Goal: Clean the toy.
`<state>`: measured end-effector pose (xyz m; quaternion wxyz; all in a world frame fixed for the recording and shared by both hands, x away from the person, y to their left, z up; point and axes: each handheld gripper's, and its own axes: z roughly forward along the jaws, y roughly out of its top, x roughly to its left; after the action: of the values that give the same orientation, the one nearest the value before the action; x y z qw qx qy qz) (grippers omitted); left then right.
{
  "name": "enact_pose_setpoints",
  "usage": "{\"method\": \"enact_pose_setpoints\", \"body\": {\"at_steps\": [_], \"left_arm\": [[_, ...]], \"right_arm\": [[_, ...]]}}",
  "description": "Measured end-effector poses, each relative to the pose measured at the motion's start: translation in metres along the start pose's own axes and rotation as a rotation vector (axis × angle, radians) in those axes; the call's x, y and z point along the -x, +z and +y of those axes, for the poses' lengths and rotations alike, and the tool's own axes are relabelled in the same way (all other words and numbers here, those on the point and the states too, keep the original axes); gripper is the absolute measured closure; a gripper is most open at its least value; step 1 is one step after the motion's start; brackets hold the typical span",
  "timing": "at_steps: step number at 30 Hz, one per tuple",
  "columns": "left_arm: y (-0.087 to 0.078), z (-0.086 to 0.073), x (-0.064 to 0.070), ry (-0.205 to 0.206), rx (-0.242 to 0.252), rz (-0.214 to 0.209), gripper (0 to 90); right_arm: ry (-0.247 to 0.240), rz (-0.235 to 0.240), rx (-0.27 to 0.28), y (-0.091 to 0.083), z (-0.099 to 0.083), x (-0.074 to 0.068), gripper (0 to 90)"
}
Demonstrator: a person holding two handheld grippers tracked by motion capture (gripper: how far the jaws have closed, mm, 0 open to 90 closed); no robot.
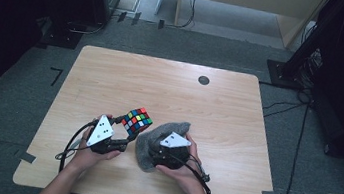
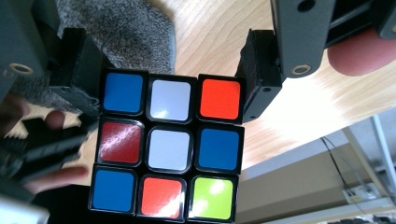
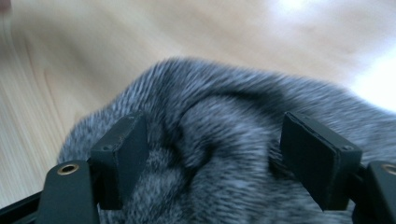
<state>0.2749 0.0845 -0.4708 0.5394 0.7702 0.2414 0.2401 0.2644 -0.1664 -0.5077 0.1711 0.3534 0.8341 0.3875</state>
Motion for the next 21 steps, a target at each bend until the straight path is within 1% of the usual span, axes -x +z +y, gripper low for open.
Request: {"method": "enact_pose_setpoints", "body": {"at_steps": [1, 2, 3, 5, 6, 7, 8, 9, 10, 11, 12, 13, 14, 15, 16, 18, 19, 20, 21], "left_arm": [[0.0, 0.0, -0.001, -0.009, 0.001, -0.008, 34.2], [0.0, 0.0, -0.001, -0.009, 0.001, -0.008, 34.2], [-0.001, 0.001, -0.002, -0.022, 0.001, -0.008, 34.2], [-0.001, 0.001, -0.004, -0.037, 0.001, -0.013, 34.2], [-0.002, 0.001, -0.005, -0.041, 0.001, -0.017, 34.2], [-0.002, 0.002, -0.005, -0.043, -0.002, -0.018, 34.2], [-0.002, 0.003, -0.004, -0.043, -0.008, -0.018, 34.2], [-0.001, 0.003, -0.004, -0.038, -0.019, -0.022, 34.2], [0.0, 0.003, -0.002, -0.026, -0.034, -0.019, 34.2], [0.002, 0.004, 0.0, -0.01, -0.059, -0.014, 34.2], [0.005, 0.004, 0.003, 0.012, -0.088, -0.012, 34.2], [0.007, 0.004, 0.006, 0.036, -0.117, -0.007, 34.2], [0.01, 0.005, 0.01, 0.055, -0.14, -0.004, 34.2], [0.013, 0.005, 0.013, 0.07, -0.164, -0.001, 34.2], [0.016, 0.005, 0.016, 0.083, -0.186, -0.004, 34.2], [0.02, 0.006, 0.023, 0.109, -0.221, -0.003, 34.2], [0.022, 0.007, 0.027, 0.124, -0.236, -0.002, 34.2], [0.022, 0.007, 0.027, 0.124, -0.236, -0.002, 34.2], [0.024, 0.009, 0.034, 0.157, -0.254, -0.003, 34.2]], "right_arm": [[-0.031, -0.011, -0.033, 0.005, -0.003, -0.002, 25.8], [-0.031, -0.011, -0.033, 0.005, -0.003, -0.002, 25.8], [-0.041, -0.01, -0.047, 0.007, -0.004, -0.002, 28.0], [-0.032, -0.011, -0.057, 0.007, -0.004, -0.001, 32.6], [-0.022, 0.0, -0.063, 0.007, -0.004, 0.0, 38.7], [-0.028, 0.003, -0.06, 0.005, -0.005, 0.002, 48.2], [-0.043, -0.002, -0.058, 0.003, -0.006, 0.004, 60.2], [-0.063, -0.009, -0.061, 0.001, -0.006, 0.007, 69.4], [-0.077, -0.028, -0.066, -0.001, -0.007, 0.01, 73.9], [-0.076, -0.056, -0.064, -0.004, -0.007, 0.012, 76.4], [-0.07, -0.089, -0.044, -0.008, -0.007, 0.015, 77.4], [-0.045, -0.113, 0.011, -0.015, -0.005, 0.018, 77.8], [-0.007, -0.124, 0.084, -0.025, -0.001, 0.021, 78.0], [0.011, -0.139, 0.165, -0.036, 0.004, 0.021, 78.0], [0.003, -0.147, 0.238, -0.046, 0.009, 0.019, 78.0], [-0.063, -0.129, 0.364, -0.063, 0.02, 0.007, 77.6], [-0.099, -0.117, 0.41, -0.069, 0.024, -0.002, 77.4], [-0.099, -0.117, 0.41, -0.069, 0.024, -0.002, 77.4], [-0.157, -0.091, 0.426, -0.073, 0.032, -0.021, 76.8]]}}
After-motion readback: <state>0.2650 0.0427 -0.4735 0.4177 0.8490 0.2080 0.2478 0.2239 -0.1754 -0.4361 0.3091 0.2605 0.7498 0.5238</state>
